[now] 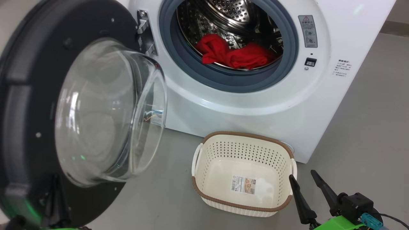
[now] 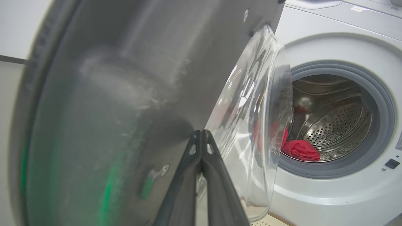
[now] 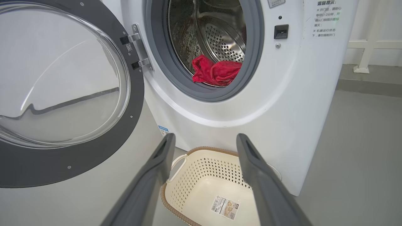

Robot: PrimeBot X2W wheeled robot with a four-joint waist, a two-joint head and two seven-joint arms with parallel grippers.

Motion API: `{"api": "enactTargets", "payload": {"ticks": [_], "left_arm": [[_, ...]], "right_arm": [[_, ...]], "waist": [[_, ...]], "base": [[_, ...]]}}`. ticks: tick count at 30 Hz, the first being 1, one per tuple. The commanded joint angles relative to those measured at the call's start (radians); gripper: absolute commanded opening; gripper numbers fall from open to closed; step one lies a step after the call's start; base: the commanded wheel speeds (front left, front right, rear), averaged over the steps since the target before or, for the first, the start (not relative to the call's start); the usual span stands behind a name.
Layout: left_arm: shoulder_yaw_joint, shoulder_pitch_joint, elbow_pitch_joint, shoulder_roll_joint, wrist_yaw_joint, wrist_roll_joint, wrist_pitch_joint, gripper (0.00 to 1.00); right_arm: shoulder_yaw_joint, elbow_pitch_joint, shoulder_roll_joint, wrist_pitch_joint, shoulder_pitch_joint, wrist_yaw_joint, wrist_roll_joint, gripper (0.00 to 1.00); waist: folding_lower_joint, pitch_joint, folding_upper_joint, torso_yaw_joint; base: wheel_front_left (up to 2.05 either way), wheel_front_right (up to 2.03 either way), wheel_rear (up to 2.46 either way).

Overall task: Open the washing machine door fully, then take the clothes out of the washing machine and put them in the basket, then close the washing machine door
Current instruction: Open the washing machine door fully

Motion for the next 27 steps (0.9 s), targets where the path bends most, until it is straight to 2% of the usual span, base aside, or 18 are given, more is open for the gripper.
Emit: {"api": "enactTargets", "payload": {"ticks": [1,11,17,27], "left_arm": [[0.072,-0.058,-0.012,0.019,-0.003,0.022,-0.014,0.0],[0.248,-0.156,0.055,0.019,-0.043,0.074,-0.014,0.0],[0.352,-0.218,0.114,0.02,-0.075,0.142,-0.014,0.0],[0.482,-0.332,0.227,0.064,-0.11,0.21,-0.014,0.0]], "right_arm": [[0.019,-0.024,-0.014,-0.012,-0.023,0.007,0.004,1.0],[0.022,-0.03,-0.031,-0.012,-0.041,0.007,0.001,1.0],[0.026,-0.032,-0.04,-0.012,-0.048,0.007,0.001,1.0],[0.028,-0.036,-0.048,-0.012,-0.059,0.007,-0.001,1.0]], "waist": [[0.0,0.006,0.0,-0.004],[0.0,0.04,0.0,-0.022],[0.0,0.055,0.0,-0.033],[0.0,0.074,0.0,-0.05]], "base": [[0.0,0.0,0.0],[0.0,0.0,0.0],[0.0,0.0,0.0],[0.0,0.0,0.0]]}}
